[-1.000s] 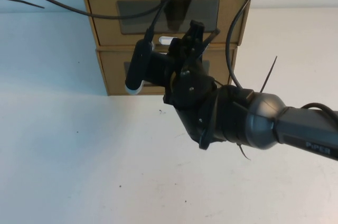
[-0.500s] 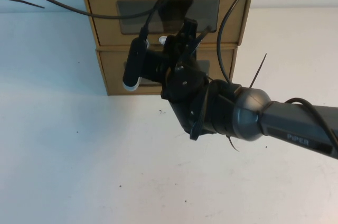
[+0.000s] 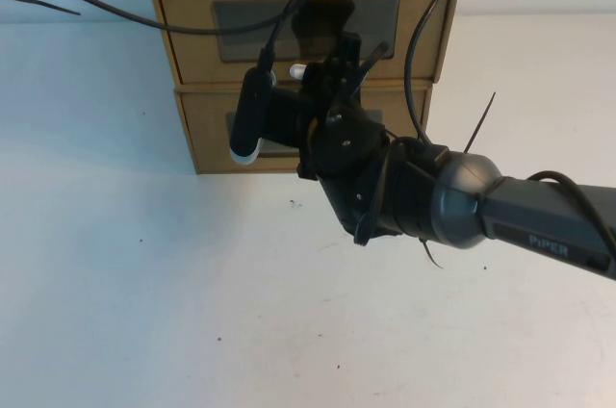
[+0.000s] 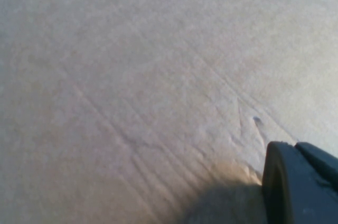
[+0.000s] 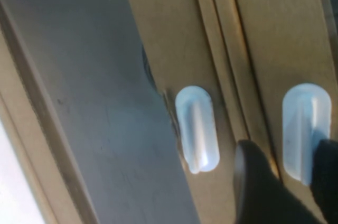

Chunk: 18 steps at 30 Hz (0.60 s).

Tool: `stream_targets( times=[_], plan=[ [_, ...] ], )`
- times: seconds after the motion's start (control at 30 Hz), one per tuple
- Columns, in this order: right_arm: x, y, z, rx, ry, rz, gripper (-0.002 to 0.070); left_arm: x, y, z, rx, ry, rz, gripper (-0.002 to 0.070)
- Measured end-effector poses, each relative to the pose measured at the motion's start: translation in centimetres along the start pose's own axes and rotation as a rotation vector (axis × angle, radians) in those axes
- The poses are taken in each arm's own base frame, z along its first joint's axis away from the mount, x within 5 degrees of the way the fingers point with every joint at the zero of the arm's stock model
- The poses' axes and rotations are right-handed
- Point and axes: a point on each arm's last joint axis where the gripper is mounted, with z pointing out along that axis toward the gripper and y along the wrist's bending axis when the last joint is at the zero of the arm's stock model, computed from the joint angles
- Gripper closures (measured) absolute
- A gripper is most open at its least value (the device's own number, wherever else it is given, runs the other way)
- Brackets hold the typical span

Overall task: Open the shoe box
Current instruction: 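Pull the top drawer of the cardboard box fully open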

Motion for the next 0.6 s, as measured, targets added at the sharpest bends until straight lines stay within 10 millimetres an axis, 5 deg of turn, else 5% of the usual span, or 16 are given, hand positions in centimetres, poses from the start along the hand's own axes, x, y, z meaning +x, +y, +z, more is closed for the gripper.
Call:
stream_targets(
  times=[0.2, 0.47, 0.6],
  plan=[
    [0.05, -0.03, 0.06, -0.002, -0.003, -0.001, 0.0477, 0.00, 0.00, 0.00, 0.000, 0.000, 0.000, 0.0679],
    [0.15, -0.26, 0.19, 0.005, -0.006, -0.012, 0.0640, 0.00, 0.00, 0.00, 0.000, 0.000, 0.000, 0.0679],
    [0.19, -0.30, 0.22, 0.006, -0.006, -0.015, 0.0662, 0.00, 0.00, 0.00, 0.000, 0.000, -0.001, 0.0679]
  ],
)
